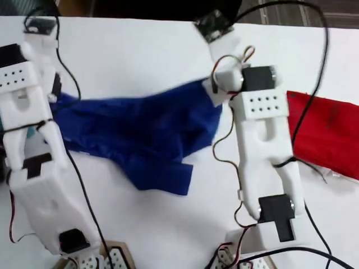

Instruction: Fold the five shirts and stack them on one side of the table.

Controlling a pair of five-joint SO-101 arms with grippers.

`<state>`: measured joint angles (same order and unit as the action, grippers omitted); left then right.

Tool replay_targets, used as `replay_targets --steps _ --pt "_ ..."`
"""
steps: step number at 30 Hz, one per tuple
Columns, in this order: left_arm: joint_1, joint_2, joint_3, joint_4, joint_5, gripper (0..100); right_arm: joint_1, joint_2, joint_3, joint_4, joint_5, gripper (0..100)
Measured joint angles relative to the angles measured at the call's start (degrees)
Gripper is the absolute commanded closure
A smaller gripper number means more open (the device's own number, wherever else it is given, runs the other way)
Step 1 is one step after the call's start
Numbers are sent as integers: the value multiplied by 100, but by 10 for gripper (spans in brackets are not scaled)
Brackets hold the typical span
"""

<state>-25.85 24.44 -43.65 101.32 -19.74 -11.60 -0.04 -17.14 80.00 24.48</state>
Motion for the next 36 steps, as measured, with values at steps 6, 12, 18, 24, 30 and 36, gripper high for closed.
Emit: replay_targets --steps 6,12,18,24,30,36 --pt "0 -835 -9 0 0 974 97 0 -1064 343 0 978" --pt "-35 -1055 -264 0 -158 975 114 -9 -1873 475 264 978" --pt "-325 -1547 -1160 0 -158 975 114 -9 -3174 835 563 978" --pt "-466 -2145 -1574 0 -158 975 123 -9 -4334 844 888 978" --pt "-466 -2532 -1626 0 -158 975 158 -123 -4888 862 993 978" --pt "-457 -3059 -1626 0 70 975 167 -747 -5029 949 993 978"
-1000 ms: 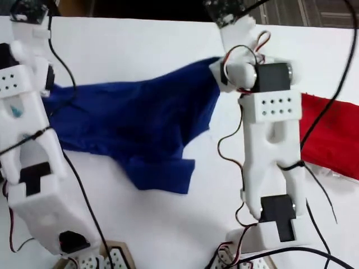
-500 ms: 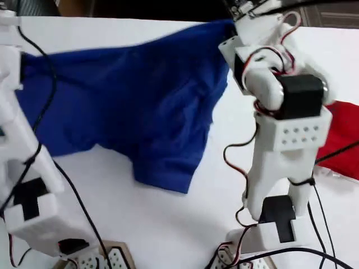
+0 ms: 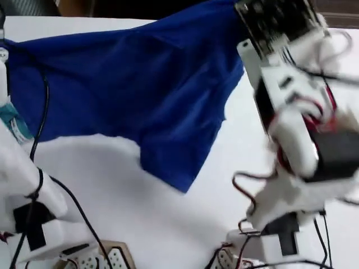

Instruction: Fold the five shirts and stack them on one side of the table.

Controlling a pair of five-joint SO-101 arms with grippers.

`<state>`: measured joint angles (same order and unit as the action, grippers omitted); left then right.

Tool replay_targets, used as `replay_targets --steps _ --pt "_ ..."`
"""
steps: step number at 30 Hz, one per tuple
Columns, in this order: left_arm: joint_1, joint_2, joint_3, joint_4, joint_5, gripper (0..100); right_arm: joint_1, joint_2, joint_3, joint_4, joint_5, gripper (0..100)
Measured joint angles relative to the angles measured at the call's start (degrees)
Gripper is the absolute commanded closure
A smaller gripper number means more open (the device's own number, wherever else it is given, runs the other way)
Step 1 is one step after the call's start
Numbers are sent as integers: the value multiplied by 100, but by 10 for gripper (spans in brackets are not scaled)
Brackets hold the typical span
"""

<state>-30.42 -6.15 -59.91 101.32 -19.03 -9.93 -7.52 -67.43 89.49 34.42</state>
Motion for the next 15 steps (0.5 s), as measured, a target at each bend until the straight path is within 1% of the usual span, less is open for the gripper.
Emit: replay_targets --steps 2,4,7,12,15 --pt "158 -158 -9 18 44 975 18 -255 0 0 44 978" --pt "334 -281 88 18 44 975 88 -475 0 18 255 978" --pt "527 -431 615 18 53 975 369 -686 -9 35 527 978" --pt "580 -448 1723 9 53 975 738 -756 -70 35 721 978" --pt "589 -440 1943 9 53 975 818 -941 -79 35 712 978"
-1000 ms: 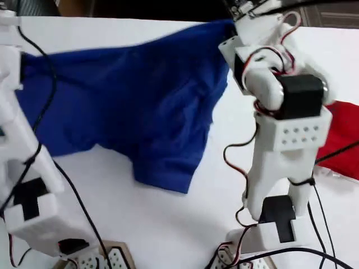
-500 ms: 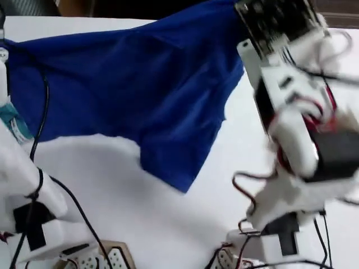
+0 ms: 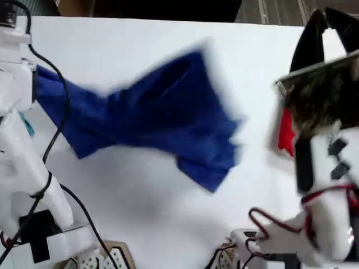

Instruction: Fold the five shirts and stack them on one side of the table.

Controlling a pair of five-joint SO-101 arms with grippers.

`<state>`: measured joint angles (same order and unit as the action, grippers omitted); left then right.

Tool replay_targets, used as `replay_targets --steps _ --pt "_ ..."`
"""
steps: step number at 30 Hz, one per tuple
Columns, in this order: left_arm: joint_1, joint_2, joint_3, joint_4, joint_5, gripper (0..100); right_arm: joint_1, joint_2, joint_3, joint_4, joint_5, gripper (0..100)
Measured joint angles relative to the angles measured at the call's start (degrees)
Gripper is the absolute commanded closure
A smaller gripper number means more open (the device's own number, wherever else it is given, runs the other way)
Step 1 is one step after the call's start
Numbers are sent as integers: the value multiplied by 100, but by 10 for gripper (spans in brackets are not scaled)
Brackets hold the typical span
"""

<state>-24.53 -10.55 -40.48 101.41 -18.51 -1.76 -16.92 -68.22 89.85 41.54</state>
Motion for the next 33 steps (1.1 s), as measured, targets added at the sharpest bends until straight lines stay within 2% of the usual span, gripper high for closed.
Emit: replay_targets --steps 10,15,17,22,26,33 --pt "-35 -554 132 0 0 975 -9 -642 325 123 -422 978" --pt "-18 -598 949 -53 0 975 -360 -255 1846 431 -1820 974" --pt "-35 -598 1433 -220 0 975 -738 220 2787 422 -2303 962" --pt "-246 -598 2479 -791 -18 975 -2101 1943 4853 246 -2541 858" --pt "-466 -598 3033 -1240 -308 975 -3130 2875 5178 -141 -1952 872" --pt "-949 -598 3218 -1459 -396 975 -3754 3789 5187 -580 -79 872"
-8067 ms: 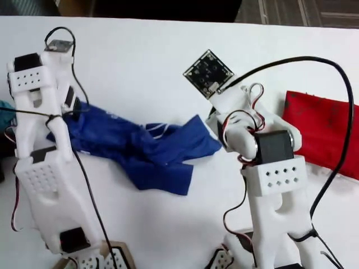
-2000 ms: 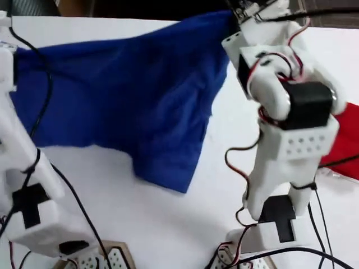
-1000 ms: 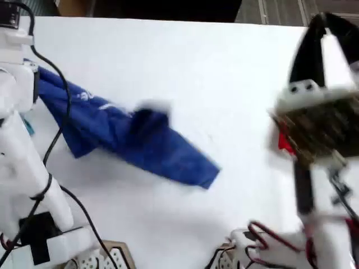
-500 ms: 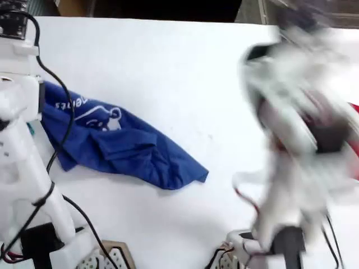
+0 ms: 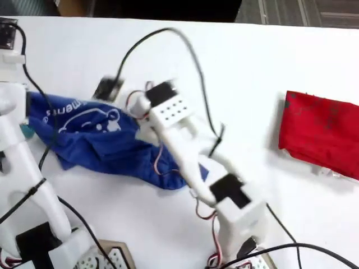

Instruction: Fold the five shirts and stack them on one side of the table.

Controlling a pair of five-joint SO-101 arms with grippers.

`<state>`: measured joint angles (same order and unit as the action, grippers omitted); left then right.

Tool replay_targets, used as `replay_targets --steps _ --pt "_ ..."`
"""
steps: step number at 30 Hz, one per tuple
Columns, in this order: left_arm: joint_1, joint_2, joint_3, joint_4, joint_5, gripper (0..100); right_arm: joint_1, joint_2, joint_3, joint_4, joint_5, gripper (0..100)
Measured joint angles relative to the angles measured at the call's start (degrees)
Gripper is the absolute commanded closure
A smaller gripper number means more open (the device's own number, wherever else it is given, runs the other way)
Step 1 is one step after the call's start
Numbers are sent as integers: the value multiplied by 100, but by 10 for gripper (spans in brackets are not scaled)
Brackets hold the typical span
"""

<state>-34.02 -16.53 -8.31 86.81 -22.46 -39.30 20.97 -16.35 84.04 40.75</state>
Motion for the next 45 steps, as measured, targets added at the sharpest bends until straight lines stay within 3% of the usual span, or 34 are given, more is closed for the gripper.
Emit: replay_targets --steps 4,8,27,45 --pt "-70 0 0 0 0 975 -185 404 0 0 659 872" --pt "-70 0 0 -9 0 975 -352 598 0 0 818 872" --pt "-70 0 0 -9 0 975 -1169 501 9 475 791 872" --pt "-70 0 0 -9 0 975 -1292 404 9 598 738 872"
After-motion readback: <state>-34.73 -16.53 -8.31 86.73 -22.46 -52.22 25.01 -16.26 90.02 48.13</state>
